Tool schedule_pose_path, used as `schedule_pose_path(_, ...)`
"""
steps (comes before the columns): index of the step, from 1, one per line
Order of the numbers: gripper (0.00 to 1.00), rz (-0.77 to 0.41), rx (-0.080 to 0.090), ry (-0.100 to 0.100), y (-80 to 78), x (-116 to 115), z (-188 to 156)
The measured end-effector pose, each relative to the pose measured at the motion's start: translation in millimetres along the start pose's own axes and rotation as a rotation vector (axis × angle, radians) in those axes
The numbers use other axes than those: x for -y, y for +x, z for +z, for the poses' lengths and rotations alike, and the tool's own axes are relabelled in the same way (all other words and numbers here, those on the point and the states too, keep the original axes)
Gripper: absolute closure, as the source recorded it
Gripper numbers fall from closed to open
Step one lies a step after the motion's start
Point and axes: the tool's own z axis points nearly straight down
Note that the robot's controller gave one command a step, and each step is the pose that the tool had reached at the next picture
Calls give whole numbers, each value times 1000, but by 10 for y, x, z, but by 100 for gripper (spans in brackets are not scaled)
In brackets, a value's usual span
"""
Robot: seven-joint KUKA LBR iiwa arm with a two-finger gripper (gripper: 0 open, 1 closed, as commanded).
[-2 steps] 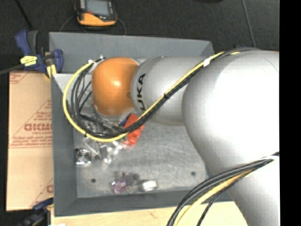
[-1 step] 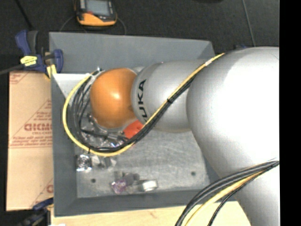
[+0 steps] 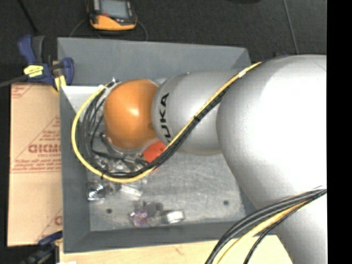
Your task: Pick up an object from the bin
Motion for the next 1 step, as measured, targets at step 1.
schedule_pose_path(1,100,29,-15,5,-310,163,-1003)
